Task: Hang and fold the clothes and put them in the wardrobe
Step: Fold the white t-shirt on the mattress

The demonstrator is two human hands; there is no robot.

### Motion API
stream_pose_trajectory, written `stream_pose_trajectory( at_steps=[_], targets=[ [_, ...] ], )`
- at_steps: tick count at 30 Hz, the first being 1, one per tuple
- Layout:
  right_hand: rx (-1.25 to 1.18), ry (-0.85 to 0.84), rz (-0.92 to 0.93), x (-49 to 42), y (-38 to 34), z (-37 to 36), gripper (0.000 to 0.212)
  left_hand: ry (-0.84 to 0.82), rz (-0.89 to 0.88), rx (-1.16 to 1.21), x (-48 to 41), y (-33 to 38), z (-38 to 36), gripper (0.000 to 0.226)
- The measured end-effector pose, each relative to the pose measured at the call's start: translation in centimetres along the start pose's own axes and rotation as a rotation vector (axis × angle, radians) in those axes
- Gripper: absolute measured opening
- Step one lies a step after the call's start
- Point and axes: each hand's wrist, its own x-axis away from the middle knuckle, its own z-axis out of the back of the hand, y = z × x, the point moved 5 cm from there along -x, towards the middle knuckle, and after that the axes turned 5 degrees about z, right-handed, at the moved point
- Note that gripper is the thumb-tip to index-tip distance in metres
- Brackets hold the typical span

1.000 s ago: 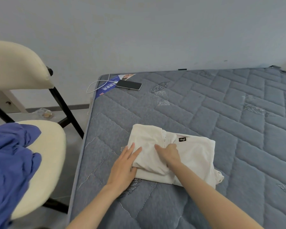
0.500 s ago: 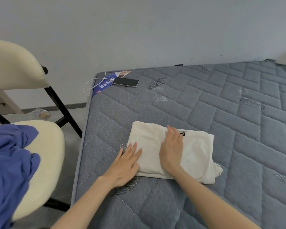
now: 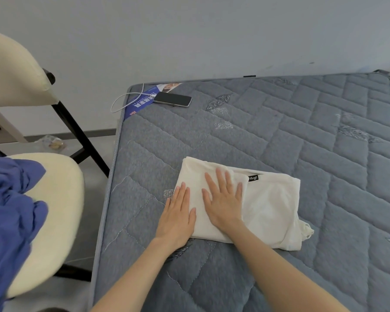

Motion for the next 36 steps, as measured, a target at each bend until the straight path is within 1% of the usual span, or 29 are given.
stream_pose_trajectory(
  at_steps=[2,4,7,10,13,16,20,24,28,30,33,36],
  targets=[
    [0.003,-0.005,-0.060,0.0,1.0,0.0,0.075,-0.019,0.046,0.087,0.2,-0.2,0.2,0.059],
    [-0.020,-0.008,-0.064,0.0,1.3,0.0,0.077,0.012,0.126,0.207,0.3,-0.3,0.8,0.063],
    [-0.050,0.001,-0.045,-0.1,1.3,0.2,0.078,0.083,0.298,0.479,-0.2,-1.0,1.4,0.062],
    [-0.072,0.007,-0.060,0.2,1.0,0.3,0.076,0.104,0.385,0.667,-1.3,-1.7,1.8,0.042],
    [-0.122,-0.043,-0.094,0.9,0.6,0.1,0.061,0.022,0.398,0.805,-1.6,-1.9,2.5,0.029],
    [-0.160,-0.067,-0.091,1.4,0.5,0.1,0.057,-0.009,0.344,0.790,-1.7,-2.0,2.7,0.018],
    [-0.202,-0.084,-0.089,1.4,0.2,0.1,0.057,0.015,0.301,0.808,-1.5,-1.7,3.6,0.009],
    [-0.263,-0.076,-0.080,1.5,-1.3,0.2,0.056,0.037,0.290,0.806,-0.9,-2.3,5.0,0.012],
    [-0.396,-0.098,-0.047,1.5,-4.9,-0.4,0.056,0.056,0.346,0.895,0.4,-4.6,7.5,0.015],
    [-0.472,-0.120,-0.010,1.5,-7.0,-0.8,0.055,0.014,0.363,0.952,1.3,-5.7,9.0,0.016],
    [-0.588,-0.169,0.048,1.8,-9.3,-1.1,0.053,-0.044,0.341,1.019,2.9,-6.7,10.8,0.020],
    [-0.698,-0.251,0.091,2.2,-10.0,-0.4,0.051,-0.023,0.324,1.001,3.9,-6.5,12.2,0.020]
  ],
)
